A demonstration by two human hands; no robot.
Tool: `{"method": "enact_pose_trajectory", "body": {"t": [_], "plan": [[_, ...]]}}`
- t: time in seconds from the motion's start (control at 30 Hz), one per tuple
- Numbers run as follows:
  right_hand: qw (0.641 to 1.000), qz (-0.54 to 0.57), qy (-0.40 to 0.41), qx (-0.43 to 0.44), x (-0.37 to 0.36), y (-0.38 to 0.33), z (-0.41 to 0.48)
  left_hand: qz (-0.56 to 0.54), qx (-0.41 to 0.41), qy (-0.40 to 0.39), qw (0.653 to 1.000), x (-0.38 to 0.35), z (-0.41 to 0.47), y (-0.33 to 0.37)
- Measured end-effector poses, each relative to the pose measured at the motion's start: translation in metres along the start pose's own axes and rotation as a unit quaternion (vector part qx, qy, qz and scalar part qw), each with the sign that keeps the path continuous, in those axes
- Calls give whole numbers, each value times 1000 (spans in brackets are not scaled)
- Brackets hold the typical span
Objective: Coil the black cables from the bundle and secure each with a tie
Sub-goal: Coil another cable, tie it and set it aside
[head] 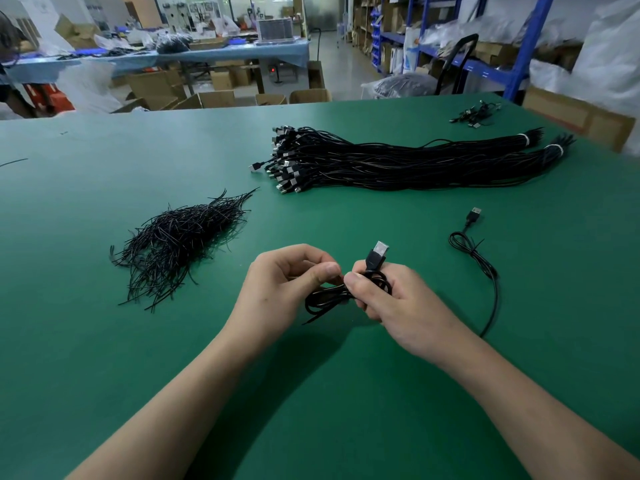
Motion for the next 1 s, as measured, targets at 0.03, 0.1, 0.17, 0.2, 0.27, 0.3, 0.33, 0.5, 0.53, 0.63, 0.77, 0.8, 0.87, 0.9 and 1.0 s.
{"method": "enact_pose_trajectory", "body": {"t": [0.03, 0.1, 0.17, 0.2, 0.27, 0.3, 0.33, 0.5, 0.53, 0.63, 0.77, 0.8, 0.87, 0.9, 1.0], "plan": [[1000, -5, -6, 5, 0, 0, 0, -26, 13, -15, 999, -1, -1, 0], [1000, -12, -16, 13, -1, 0, 0, -68, 30, -35, 997, -3, -2, 1], [999, -18, -20, 18, -2, 0, 0, -86, 37, -35, 995, -4, -3, 0], [999, -21, -21, 20, -2, -1, 0, -91, 39, -35, 994, -5, -3, 0], [999, -25, -22, 20, -1, -1, 0, -99, 44, -32, 994, -6, -3, 0], [999, -24, -21, 19, -1, -2, 0, -104, 47, -30, 993, -7, -3, 0], [999, -24, -21, 18, 0, -2, 0, -109, 50, -29, 992, -7, -3, 0], [998, -53, -30, 32, 1, -5, -1, -125, 105, -50, 985, -7, -4, -2], [997, -64, -33, 36, 1, -5, -2, -130, 123, -56, 982, -7, -4, -3], [994, -101, -33, 40, 2, -5, -1, -145, 158, -78, 974, -4, -5, -4], [991, -123, -16, 38, 4, -4, -1, -168, 175, -99, 965, -3, -4, -5], [991, -125, -9, 40, 5, -4, -1, -180, 177, -114, 961, -3, -4, -5], [991, -130, 3, 45, 6, -3, -1, -208, 184, -146, 949, -4, -4, -4], [990, -134, 6, 48, 7, -2, -1, -221, 188, -158, 944, -4, -5, -4], [985, -165, -1, 49, 5, 0, -2, -233, 201, -174, 935, -4, -5, -6]]}}
Point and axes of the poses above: each hand's wrist, its own z-axis towards the middle knuckle, its own x-axis out of the back of the hand, y = z × x, the point moved 2 cm from there along z, towards the middle knuckle, and after that the axes turned 7 degrees about x, right-handed, at the moved point
